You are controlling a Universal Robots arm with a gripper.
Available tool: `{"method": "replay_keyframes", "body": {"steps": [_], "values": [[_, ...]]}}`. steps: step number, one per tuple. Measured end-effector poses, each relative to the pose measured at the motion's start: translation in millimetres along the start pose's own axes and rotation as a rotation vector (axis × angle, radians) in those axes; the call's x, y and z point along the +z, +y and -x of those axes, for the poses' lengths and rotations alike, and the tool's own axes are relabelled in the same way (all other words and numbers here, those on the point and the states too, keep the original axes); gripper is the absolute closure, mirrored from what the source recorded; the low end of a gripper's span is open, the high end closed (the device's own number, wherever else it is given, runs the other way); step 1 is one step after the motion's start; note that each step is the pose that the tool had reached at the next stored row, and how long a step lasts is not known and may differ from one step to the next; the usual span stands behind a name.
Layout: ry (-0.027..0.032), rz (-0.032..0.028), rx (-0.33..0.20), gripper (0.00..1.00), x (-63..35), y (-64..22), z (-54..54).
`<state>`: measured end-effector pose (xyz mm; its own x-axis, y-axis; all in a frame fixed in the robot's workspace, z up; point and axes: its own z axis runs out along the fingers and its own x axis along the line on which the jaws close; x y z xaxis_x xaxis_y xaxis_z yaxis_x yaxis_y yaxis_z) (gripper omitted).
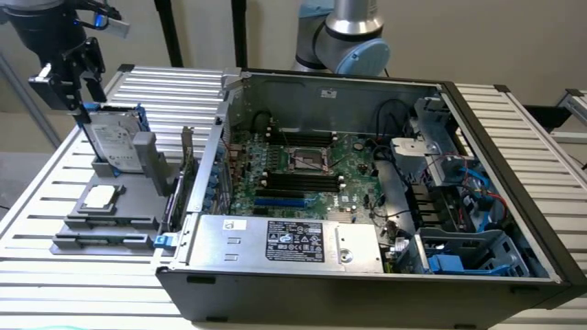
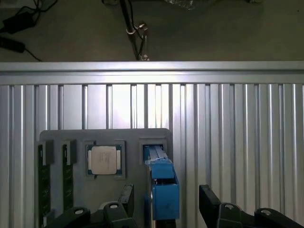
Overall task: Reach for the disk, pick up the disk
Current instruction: 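Pick up the disk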
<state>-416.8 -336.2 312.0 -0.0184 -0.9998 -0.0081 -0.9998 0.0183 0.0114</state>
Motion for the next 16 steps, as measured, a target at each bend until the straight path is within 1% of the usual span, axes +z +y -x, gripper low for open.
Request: {"method": "replay_keyframes", "body": {"steps": [9, 12, 16], "values": [[0.0013, 0.0, 0.0, 0.35, 15.5, 1.8, 1.1], [0.0013, 0.0, -0.005, 0.35, 17.6, 4.0, 0.9], [0.0016, 0.0003, -0.015, 0.35, 18.5, 3.9, 1.0]]}}
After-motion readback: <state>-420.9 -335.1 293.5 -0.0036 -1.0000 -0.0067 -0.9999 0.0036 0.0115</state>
